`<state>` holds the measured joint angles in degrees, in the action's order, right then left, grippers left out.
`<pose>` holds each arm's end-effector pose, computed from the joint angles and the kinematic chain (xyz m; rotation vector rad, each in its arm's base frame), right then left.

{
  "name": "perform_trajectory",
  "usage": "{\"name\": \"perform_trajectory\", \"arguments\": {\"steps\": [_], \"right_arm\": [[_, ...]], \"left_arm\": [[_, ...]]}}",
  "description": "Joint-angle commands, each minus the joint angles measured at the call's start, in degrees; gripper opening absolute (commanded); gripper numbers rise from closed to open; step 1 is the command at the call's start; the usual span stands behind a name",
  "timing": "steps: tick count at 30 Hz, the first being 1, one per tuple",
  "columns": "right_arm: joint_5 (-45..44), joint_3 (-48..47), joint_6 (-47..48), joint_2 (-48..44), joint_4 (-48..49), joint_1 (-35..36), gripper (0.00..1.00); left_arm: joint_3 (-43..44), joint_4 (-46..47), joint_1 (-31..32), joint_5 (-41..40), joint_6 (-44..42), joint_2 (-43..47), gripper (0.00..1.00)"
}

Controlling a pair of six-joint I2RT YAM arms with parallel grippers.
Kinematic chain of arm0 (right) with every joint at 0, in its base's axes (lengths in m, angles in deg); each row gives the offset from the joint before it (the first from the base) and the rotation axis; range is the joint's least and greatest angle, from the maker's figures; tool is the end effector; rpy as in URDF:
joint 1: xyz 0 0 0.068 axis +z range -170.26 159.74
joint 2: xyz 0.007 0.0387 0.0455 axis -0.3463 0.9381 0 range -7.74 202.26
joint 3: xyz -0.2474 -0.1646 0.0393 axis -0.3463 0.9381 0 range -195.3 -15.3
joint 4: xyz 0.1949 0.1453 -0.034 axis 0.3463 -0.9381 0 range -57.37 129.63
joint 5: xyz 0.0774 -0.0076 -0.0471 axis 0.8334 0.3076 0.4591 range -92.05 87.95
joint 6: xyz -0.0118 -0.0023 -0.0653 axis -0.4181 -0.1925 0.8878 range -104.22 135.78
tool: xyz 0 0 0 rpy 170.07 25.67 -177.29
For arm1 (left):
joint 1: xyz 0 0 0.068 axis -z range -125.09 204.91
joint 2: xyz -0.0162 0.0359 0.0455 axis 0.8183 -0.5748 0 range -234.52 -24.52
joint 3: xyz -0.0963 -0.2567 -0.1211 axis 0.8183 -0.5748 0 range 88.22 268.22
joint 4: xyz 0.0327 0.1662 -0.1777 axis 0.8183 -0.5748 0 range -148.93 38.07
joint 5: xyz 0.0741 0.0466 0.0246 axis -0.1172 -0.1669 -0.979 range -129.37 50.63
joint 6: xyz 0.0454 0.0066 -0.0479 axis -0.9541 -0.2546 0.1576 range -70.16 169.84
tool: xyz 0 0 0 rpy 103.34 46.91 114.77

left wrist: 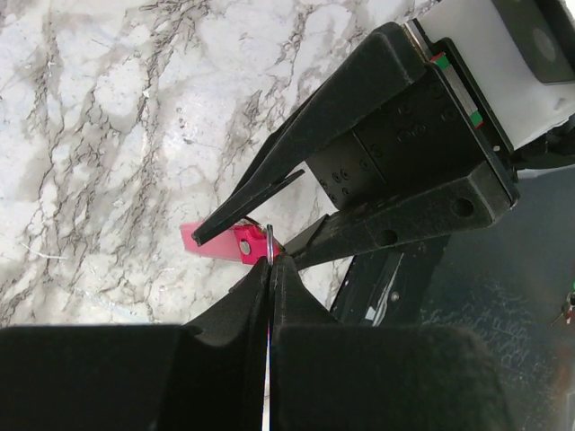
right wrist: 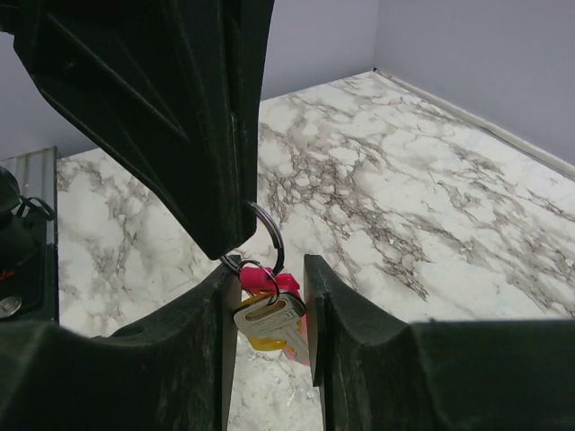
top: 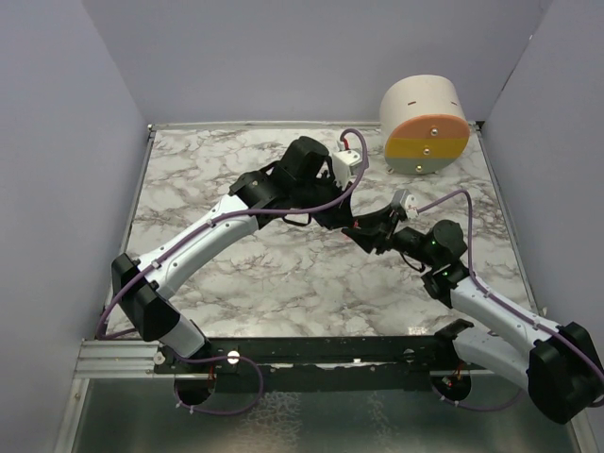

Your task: Put the keys on the keyring

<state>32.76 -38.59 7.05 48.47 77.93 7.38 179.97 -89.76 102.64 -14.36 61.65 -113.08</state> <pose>0.1616 0.1186 0.2935 -0.7481 1.3803 0.9511 0.2103 -0.2643 0.4087 0.9623 2.1024 -1.0404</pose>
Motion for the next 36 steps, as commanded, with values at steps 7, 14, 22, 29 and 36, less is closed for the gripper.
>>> {"name": "perform_trajectory", "arguments": {"steps": [7,14,22,29,36], "right_arm": [[-4.38,-0.03,0.33,-0.46,1.99,0.13,0.21],[-7.2,0.24,1.5,-1.48,0.77,0.13,0.2],[-9.02,0.02,2.82,-0.86,-0.29,0.11,0.2],[-10.99,-0.09,3.8,-0.98,-1.45,0.13,0.21],[-14.04,-0.27,4.41,-1.1,-2.92,0.13,0.27]], "left_arm": [[-0.15,-1.42,0.92,-1.29,-0.16,0.27,0.0],[-0.56,-3.64,0.94,-1.48,-0.48,0.2,0.0],[0.51,-7.63,0.97,1.02,-0.73,-1.28,0.0],[0.67,-9.66,0.94,5.76,-0.37,-2.59,0.0],[-0.77,-10.56,0.92,10.95,0.95,-2.94,0.0]]}}
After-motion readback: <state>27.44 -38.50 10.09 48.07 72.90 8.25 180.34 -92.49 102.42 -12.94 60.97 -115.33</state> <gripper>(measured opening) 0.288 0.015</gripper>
